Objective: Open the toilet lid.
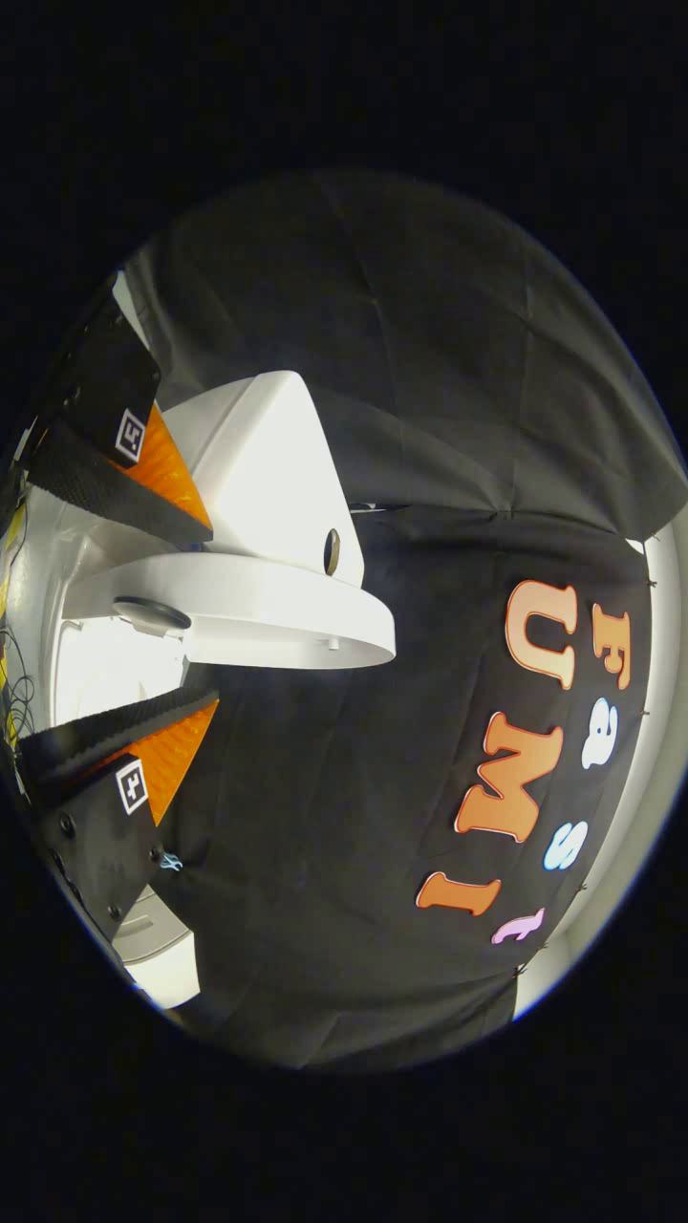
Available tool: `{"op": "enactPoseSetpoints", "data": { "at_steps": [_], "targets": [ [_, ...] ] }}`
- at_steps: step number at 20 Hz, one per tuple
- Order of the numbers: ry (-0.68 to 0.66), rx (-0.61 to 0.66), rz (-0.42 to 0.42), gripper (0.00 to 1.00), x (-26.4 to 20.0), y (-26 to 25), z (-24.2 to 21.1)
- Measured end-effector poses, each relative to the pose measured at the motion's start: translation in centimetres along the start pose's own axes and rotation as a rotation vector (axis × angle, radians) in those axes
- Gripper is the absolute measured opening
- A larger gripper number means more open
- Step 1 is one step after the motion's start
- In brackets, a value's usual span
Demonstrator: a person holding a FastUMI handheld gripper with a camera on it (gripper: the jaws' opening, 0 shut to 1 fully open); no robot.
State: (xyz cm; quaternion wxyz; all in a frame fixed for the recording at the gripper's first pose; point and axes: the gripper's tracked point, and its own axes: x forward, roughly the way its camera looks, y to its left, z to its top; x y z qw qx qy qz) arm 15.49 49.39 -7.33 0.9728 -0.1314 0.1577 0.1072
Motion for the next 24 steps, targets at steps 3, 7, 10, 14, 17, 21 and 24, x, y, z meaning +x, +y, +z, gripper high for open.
{"op": "enactPoseSetpoints", "data": {
  "at_steps": [3,7,10,14,17,21,24],
  "targets": [
    [-0.026,0.044,0.013,0.97,-1.3,-1.9,1.4],
    [-0.075,0.054,0.005,0.97,-3.3,-5.8,3.5],
    [-0.099,0.066,0.004,0.97,-4.6,-9.2,4.7],
    [-0.127,0.118,-0.010,0.97,-7.2,-14.1,5.5],
    [-0.161,0.154,-0.016,0.97,-9.5,-17.8,6.5],
    [-0.196,0.191,-0.059,0.97,-13.1,-23.6,6.0],
    [-0.201,0.260,-0.094,0.97,-14.6,-28.1,5.1]
  ]
}}
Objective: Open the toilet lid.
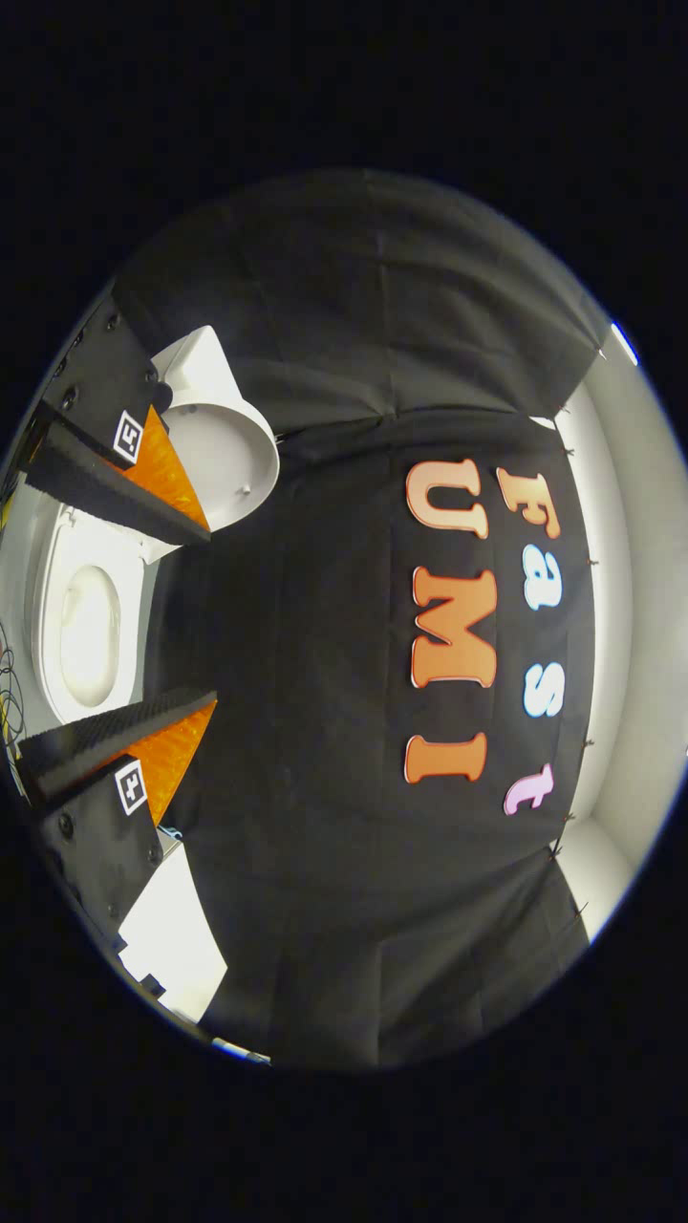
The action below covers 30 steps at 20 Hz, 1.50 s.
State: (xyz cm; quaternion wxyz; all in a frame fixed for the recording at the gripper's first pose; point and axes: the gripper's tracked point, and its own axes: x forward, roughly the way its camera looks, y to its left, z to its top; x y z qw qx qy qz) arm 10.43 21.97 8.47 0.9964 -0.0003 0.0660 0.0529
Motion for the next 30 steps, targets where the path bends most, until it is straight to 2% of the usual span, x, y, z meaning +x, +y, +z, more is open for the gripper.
{"op": "enactPoseSetpoints", "data": {
  "at_steps": [4,7,9,13,20,30],
  "targets": [
    [-0.021,0.053,-0.071,0.96,-0.9,-6.6,1.5],
    [-0.027,-0.009,-0.154,0.96,-1.8,-11.9,1.3],
    [-0.017,-0.075,-0.181,0.96,-2.5,-14.1,0.5],
    [-0.013,-0.157,-0.191,0.97,-4.7,-16.9,-0.5],
    [-0.066,-0.046,-0.171,0.97,-7.2,-20.6,-0.2],
    [-0.125,0.001,-0.239,0.96,-9.2,-25.5,1.1]
  ]
}}
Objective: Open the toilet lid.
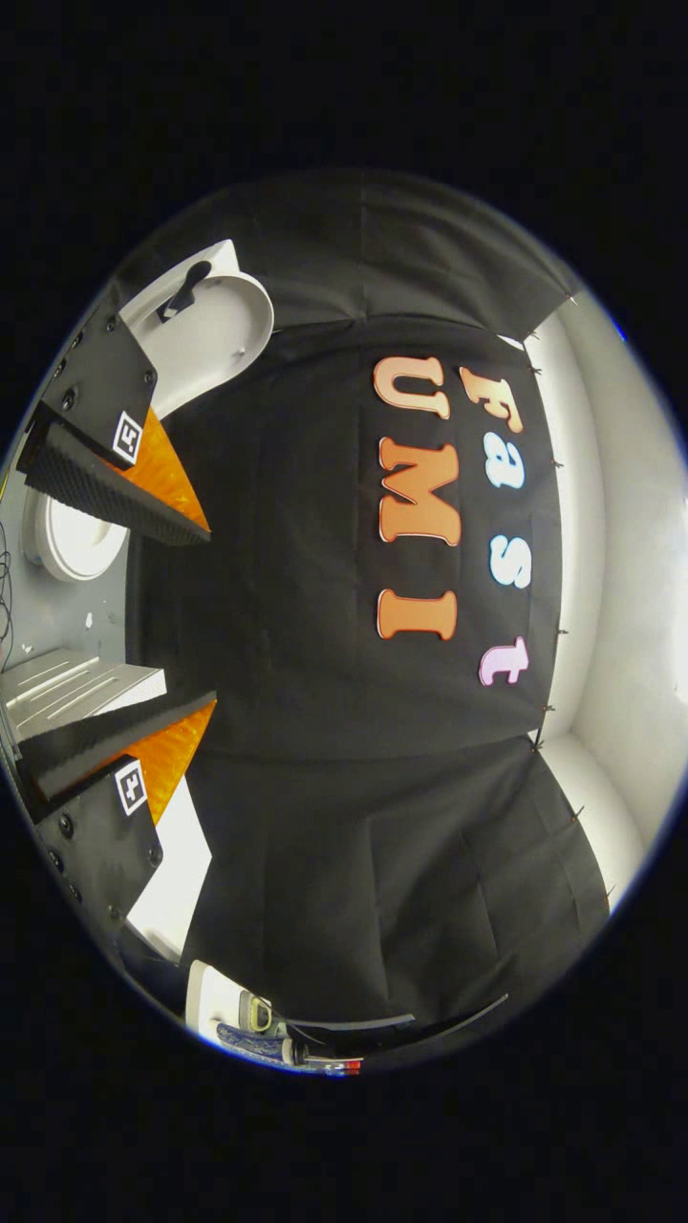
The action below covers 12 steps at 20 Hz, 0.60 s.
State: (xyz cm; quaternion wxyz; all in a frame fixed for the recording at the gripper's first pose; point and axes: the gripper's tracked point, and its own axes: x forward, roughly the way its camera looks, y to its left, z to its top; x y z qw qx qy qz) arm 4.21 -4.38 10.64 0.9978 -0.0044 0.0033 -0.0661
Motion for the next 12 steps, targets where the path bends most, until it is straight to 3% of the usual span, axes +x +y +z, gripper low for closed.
{"op": "enactPoseSetpoints", "data": {
  "at_steps": [12],
  "targets": [
    [-0.007,-0.002,0.011,0.96,-0.12,0.67,0.00]
  ]
}}
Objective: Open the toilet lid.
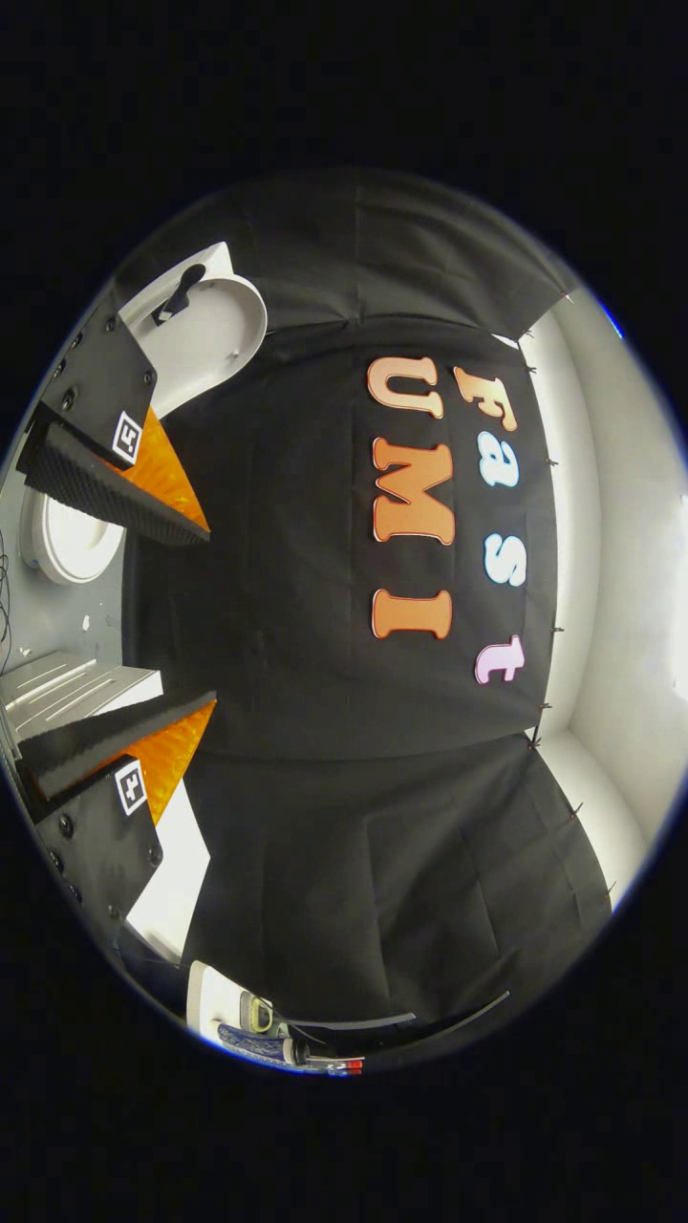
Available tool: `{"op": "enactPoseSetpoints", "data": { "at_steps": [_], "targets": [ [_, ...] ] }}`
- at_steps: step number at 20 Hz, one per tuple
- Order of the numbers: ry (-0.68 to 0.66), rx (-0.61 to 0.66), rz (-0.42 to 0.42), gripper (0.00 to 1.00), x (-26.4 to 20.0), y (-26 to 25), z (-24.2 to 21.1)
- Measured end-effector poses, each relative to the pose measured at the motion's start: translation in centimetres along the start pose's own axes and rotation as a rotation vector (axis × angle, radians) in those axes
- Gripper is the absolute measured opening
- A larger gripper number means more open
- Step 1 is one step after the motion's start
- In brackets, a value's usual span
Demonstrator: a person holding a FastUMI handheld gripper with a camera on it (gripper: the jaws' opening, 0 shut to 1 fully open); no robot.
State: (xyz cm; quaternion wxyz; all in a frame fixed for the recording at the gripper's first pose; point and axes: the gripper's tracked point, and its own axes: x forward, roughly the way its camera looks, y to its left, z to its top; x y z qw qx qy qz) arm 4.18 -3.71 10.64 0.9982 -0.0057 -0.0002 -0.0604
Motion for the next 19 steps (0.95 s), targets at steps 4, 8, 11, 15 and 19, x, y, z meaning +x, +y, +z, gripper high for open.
{"op": "enactPoseSetpoints", "data": {
  "at_steps": [4,8,11,15,19],
  "targets": [
    [0.001,0.007,0.002,0.97,-0.01,0.15,-0.08],
    [-0.004,0.009,-0.001,0.97,-0.18,-0.05,0.00],
    [0.002,0.017,0.004,0.96,-0.21,0.23,0.01],
    [-0.005,0.016,-0.005,0.96,-0.16,-0.08,0.15],
    [-0.003,0.020,-0.005,0.96,-0.04,-0.04,0.07]
  ]
}}
